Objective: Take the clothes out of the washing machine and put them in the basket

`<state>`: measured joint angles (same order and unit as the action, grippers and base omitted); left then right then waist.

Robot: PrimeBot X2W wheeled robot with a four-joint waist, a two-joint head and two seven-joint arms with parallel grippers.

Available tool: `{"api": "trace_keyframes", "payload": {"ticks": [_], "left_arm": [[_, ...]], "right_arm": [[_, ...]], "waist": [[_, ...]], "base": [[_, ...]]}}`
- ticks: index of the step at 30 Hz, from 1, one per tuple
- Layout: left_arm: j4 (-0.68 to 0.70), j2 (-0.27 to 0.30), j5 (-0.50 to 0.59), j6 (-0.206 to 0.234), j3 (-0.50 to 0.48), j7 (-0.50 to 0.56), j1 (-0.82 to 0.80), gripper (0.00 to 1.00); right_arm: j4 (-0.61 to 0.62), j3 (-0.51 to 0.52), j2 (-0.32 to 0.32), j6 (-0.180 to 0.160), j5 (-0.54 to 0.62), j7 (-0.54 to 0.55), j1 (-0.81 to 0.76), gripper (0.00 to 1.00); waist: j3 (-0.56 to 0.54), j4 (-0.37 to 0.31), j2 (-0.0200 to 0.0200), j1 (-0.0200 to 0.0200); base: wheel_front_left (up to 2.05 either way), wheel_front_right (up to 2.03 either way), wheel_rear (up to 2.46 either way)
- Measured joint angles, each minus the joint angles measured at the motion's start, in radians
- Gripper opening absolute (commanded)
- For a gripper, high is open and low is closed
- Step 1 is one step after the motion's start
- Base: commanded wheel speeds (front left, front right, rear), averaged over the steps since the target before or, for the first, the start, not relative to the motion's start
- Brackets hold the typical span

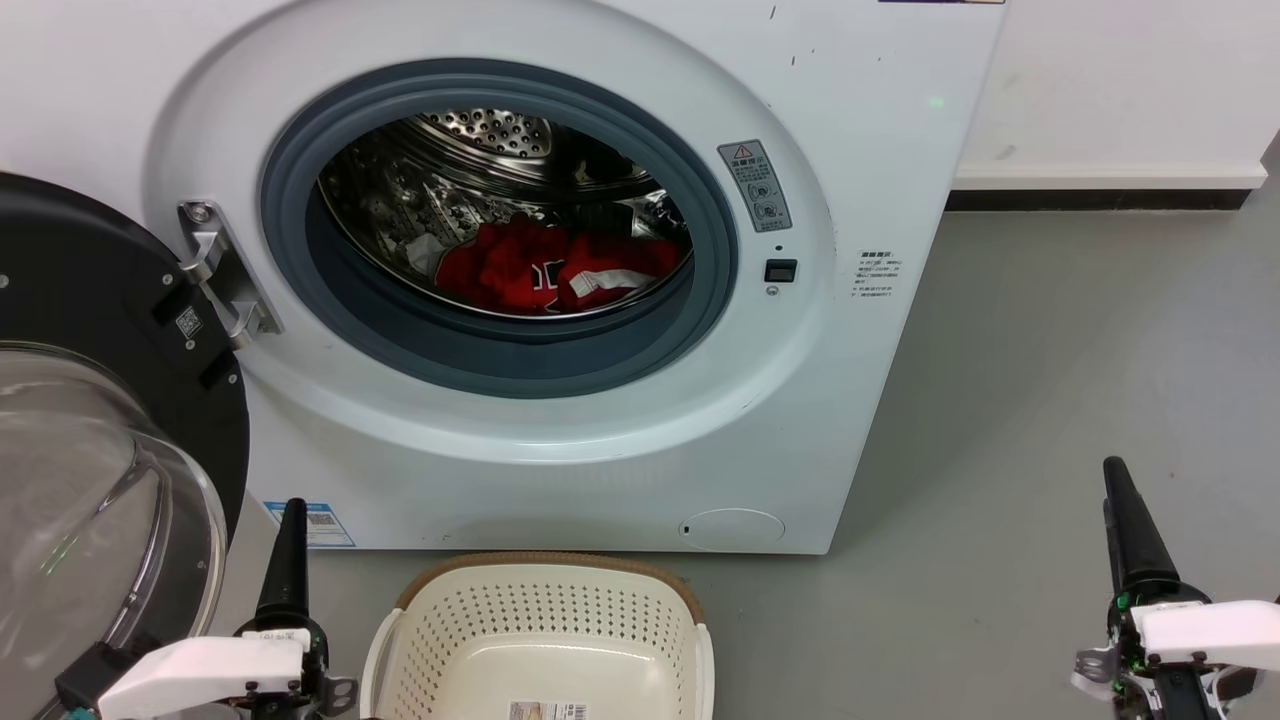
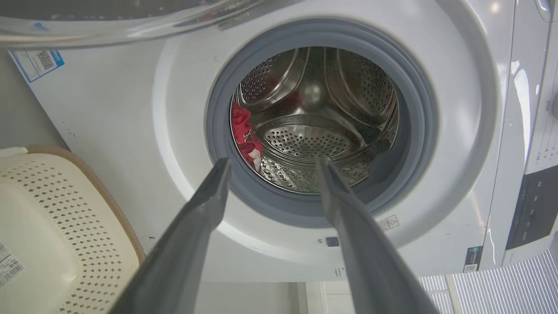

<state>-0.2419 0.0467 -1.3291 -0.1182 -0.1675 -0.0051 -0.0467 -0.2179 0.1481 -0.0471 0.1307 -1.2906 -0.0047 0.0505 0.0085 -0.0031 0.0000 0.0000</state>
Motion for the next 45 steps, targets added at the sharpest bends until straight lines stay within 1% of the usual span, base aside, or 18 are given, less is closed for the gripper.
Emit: {"api": "trace_keyframes", "payload": {"ticks": [4,6,9,16,23,27,30,36,41,45], "left_arm": [[0.035,0.000,0.073,0.022,-0.007,-0.017,0.000,1.00],[0.058,0.000,0.118,0.027,-0.006,-0.025,0.002,1.00],[0.094,0.000,0.185,0.047,-0.001,-0.035,0.006,1.00],[0.165,0.000,0.349,0.124,0.036,-0.060,0.023,1.00],[0.223,0.001,0.505,0.179,0.097,-0.081,0.030,1.00],[0.236,0.001,0.588,0.175,0.141,-0.093,0.043,1.00],[0.239,0.000,0.614,0.164,0.166,-0.103,0.043,1.00],[0.237,0.001,0.665,0.130,0.174,-0.119,0.060,1.00],[0.244,0.001,0.734,0.126,0.174,-0.132,0.062,1.00],[0.256,0.001,0.814,0.126,0.189,-0.142,0.063,1.00]], "right_arm": [[0.025,0.002,0.000,0.000,0.124,-0.014,0.000,1.00],[0.047,-0.002,0.000,0.000,0.209,-0.022,0.000,1.00],[0.085,-0.015,0.000,0.000,0.324,-0.032,0.000,1.00],[0.162,-0.026,0.000,0.000,0.503,-0.058,0.000,1.00],[0.221,-0.063,0.000,0.000,0.681,-0.080,0.000,1.00],[0.238,-0.097,0.000,0.000,0.784,-0.092,-0.011,1.00],[0.250,-0.105,0.000,0.000,0.840,-0.101,-0.011,1.00],[0.263,-0.139,0.000,0.000,0.937,-0.119,-0.017,1.00],[0.276,-0.145,0.000,0.000,1.014,-0.133,-0.021,1.00],[0.277,-0.148,0.000,0.000,1.055,-0.144,-0.032,1.00]], "waist": [[0.002,0.000,0.0000,0.0000],[0.003,0.001,0.0000,0.0000],[0.005,0.001,0.0000,0.0000],[0.008,0.003,0.0000,0.0000],[0.011,0.006,0.0000,0.0000],[0.011,0.009,0.0000,0.0000],[0.011,0.010,0.0000,0.0000],[0.012,0.010,0.0000,0.0000],[0.013,0.009,0.0000,0.0000],[0.014,0.008,0.0000,0.0000]], "base": [[0.00,0.00,0.00],[0.00,0.00,0.00],[0.00,0.00,0.00],[0.00,0.00,0.00],[0.00,0.00,0.00],[0.00,0.00,0.00],[0.00,0.00,0.00],[0.00,0.00,0.00],[0.00,0.00,0.00],[0.00,0.00,0.00]]}}
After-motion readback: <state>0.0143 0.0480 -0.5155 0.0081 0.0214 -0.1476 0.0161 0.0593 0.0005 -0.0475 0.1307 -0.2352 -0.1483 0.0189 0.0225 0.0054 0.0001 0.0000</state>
